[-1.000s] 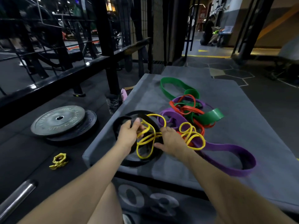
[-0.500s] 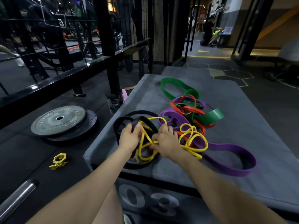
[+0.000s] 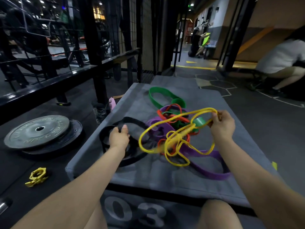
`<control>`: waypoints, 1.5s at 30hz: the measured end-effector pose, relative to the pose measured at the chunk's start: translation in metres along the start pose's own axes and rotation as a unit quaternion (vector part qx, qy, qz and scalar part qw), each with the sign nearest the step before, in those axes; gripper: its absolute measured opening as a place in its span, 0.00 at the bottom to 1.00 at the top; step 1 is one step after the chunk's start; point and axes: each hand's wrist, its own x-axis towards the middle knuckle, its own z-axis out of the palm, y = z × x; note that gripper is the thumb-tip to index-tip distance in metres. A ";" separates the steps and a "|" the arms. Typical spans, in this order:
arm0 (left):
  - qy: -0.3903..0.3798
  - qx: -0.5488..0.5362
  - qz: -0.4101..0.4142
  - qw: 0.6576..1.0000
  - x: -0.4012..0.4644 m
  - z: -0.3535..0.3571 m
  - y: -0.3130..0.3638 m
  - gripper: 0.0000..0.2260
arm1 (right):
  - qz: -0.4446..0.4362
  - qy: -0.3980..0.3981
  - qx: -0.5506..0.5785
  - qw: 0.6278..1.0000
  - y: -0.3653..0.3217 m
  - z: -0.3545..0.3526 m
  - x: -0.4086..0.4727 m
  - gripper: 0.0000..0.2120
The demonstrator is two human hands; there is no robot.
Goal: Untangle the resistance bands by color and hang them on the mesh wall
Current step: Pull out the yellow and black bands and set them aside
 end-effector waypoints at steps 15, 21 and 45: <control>-0.114 0.386 0.144 0.904 -0.034 -0.017 -0.019 0.15 | -0.263 -0.384 -0.278 0.840 -0.025 0.059 -0.096 0.19; 0.051 0.461 0.090 0.881 -0.019 -0.057 -0.025 0.39 | -0.188 -0.477 -0.232 0.826 -0.028 0.095 -0.133 0.11; -0.058 0.049 -0.156 0.985 0.037 -0.041 -0.035 0.19 | -0.022 -0.475 -0.133 0.869 -0.039 0.184 -0.118 0.13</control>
